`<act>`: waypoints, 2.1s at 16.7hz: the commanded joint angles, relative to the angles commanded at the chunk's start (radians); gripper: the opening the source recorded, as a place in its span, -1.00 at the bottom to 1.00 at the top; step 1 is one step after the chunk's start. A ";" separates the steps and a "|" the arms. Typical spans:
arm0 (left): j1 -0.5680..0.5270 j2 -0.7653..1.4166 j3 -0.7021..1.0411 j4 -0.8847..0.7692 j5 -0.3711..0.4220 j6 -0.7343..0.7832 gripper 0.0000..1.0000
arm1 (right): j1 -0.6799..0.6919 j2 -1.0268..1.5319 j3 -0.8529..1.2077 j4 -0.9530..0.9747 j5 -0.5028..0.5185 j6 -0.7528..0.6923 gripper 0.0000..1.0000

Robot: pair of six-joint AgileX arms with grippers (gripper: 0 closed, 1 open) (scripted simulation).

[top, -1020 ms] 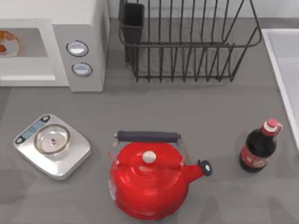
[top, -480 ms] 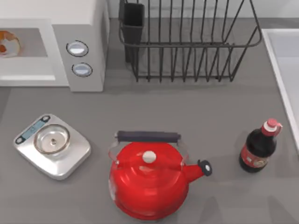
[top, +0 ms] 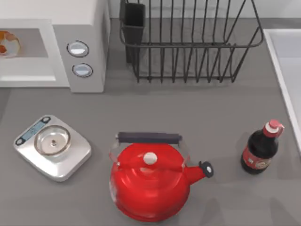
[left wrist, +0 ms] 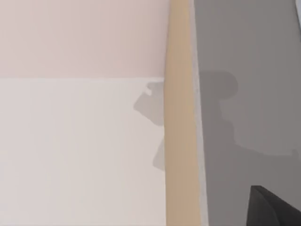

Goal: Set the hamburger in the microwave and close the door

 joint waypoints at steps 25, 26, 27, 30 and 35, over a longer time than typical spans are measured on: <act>-0.170 -0.217 -0.596 0.497 -0.081 -0.186 -1.00 | 0.000 0.000 0.000 0.000 0.000 0.000 1.00; -0.170 -0.217 -0.597 0.497 -0.081 -0.186 -1.00 | 0.000 0.000 0.000 0.000 0.000 0.000 1.00; -0.170 -0.217 -0.597 0.497 -0.081 -0.186 -1.00 | 0.000 0.000 0.000 0.000 0.000 0.000 1.00; -0.179 -0.228 -0.611 0.500 -0.087 -0.200 -1.00 | 0.000 0.000 0.000 0.000 0.000 0.000 1.00; -0.341 -0.393 -0.759 0.553 -0.179 -0.349 -1.00 | 0.000 0.000 0.000 0.000 0.000 0.000 1.00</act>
